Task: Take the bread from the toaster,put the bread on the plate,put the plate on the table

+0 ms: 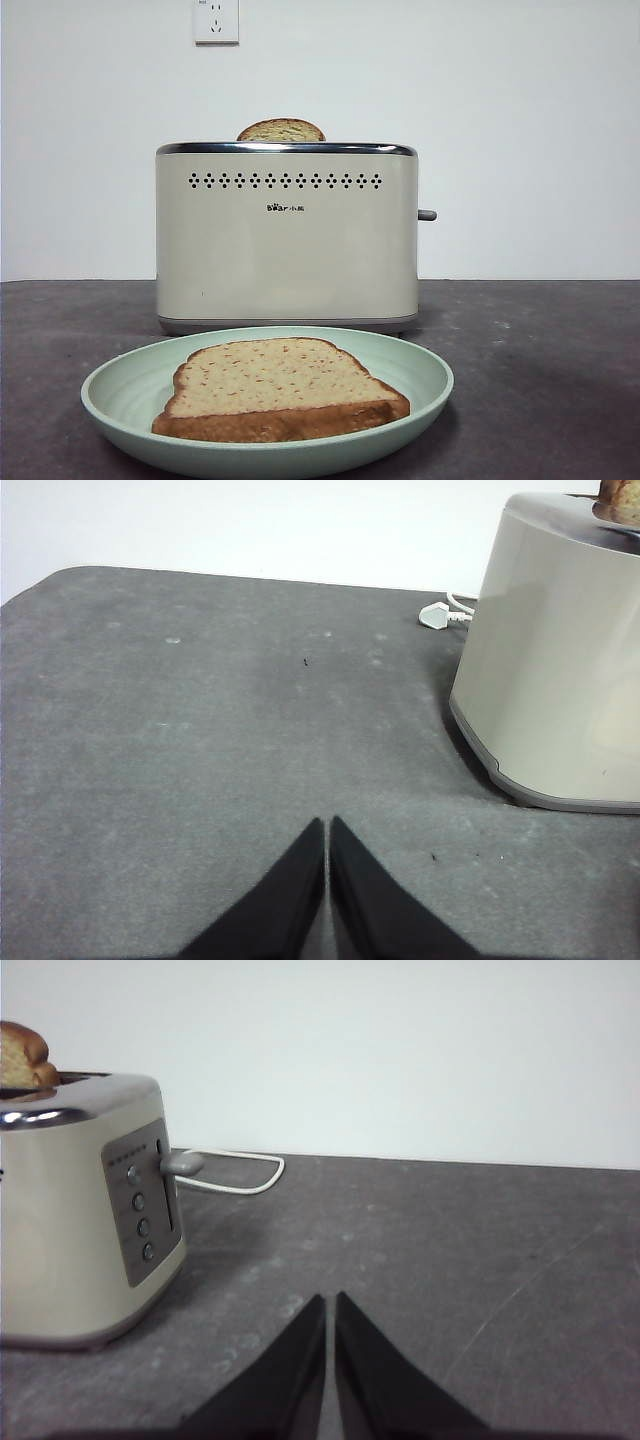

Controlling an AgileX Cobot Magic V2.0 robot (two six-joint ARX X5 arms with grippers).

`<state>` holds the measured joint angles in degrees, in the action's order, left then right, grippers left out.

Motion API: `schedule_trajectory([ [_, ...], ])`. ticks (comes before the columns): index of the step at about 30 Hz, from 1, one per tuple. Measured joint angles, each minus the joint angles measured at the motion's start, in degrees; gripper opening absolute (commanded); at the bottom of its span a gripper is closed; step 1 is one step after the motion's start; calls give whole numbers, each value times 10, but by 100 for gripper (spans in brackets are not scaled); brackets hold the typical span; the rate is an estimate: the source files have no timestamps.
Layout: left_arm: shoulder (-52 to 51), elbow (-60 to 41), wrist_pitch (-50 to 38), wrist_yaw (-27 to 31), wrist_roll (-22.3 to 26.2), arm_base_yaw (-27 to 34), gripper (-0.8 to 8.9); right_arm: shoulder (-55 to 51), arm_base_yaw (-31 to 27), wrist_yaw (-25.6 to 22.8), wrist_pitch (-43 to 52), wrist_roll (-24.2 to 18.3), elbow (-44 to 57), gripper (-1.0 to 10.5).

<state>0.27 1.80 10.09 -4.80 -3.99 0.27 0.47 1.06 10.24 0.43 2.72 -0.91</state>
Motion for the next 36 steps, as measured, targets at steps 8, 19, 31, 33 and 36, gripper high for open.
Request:
schedule_trajectory([
  [8,0,0,0,0,0,0,8,-2,0,0,-85,0,0,4],
  [19,0,0,0,0,0,0,8,-1,0,1,-95,0,0,4],
  [31,0,0,0,0,0,0,8,-1,0,1,-95,0,0,4],
  [33,0,0,0,0,0,0,8,-1,0,1,-95,0,0,4],
  [36,0,0,0,0,0,0,8,-1,0,1,-95,0,0,4],
])
